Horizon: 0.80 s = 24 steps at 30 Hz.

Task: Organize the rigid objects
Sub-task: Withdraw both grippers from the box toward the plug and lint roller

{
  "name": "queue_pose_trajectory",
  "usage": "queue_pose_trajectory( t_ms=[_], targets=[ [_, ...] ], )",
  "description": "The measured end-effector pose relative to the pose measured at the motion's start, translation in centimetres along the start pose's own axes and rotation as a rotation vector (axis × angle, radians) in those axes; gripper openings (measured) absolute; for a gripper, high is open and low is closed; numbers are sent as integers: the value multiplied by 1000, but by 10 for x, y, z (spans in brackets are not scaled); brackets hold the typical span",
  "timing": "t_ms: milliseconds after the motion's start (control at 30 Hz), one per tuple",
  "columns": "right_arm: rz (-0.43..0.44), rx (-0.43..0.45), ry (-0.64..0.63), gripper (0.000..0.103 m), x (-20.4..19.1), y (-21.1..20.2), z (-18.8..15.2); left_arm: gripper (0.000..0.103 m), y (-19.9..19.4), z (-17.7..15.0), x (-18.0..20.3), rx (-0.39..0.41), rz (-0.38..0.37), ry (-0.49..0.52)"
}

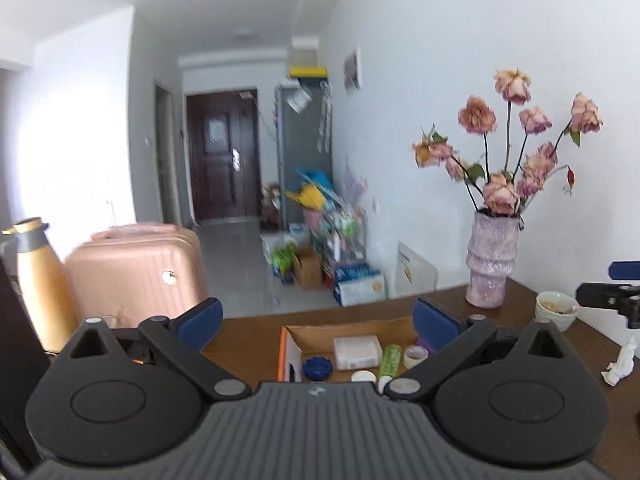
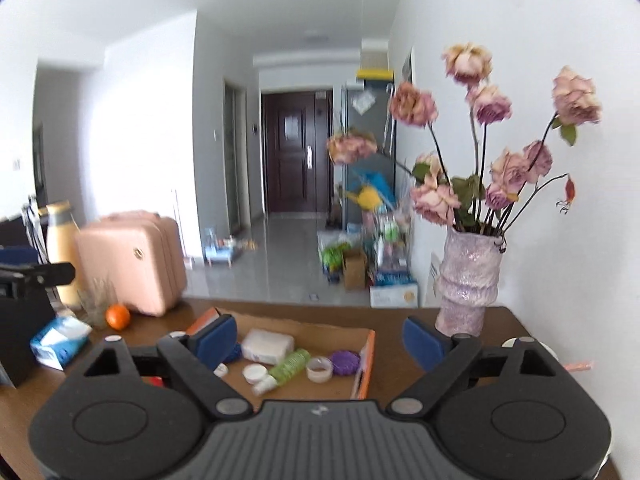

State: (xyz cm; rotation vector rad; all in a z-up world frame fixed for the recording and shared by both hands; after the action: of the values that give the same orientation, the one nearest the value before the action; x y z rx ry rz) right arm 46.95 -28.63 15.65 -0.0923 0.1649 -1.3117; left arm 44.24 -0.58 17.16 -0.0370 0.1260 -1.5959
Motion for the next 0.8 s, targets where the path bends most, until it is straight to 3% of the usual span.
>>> queue_pose_trajectory(
  t_ms=[233, 367, 567, 700, 800],
  targets=[
    [33, 96, 61, 99, -14, -62, -39, 103, -72, -40, 7, 90, -2, 15],
    [26, 132, 47, 103, -23, -99, -74, 103, -129, -80, 12, 138, -13, 11],
    [45, 57, 19, 103, -41, -146, -143, 103, -194, -145, 15, 100, 12, 60],
    [26, 17, 38, 103, -48, -174, -190, 103, -224, -187, 1, 2, 9, -22],
    [-49, 16, 115, 103, -42, -197, -222, 103, -245, -211, -17, -28, 38, -48]
  ],
)
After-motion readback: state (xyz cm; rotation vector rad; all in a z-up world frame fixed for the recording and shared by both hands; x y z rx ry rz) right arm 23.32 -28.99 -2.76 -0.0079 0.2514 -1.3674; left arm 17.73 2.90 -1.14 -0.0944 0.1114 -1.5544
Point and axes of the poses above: each gripper's, at about its wrist camera, not at the fingertips, and y roughly the way its jaws point, x to its right, z to its top, the point moved 6 cm from there along y, roughly the way its jaws point, and after that the axes turned 10 degrees about x, right-handed, at the moved point
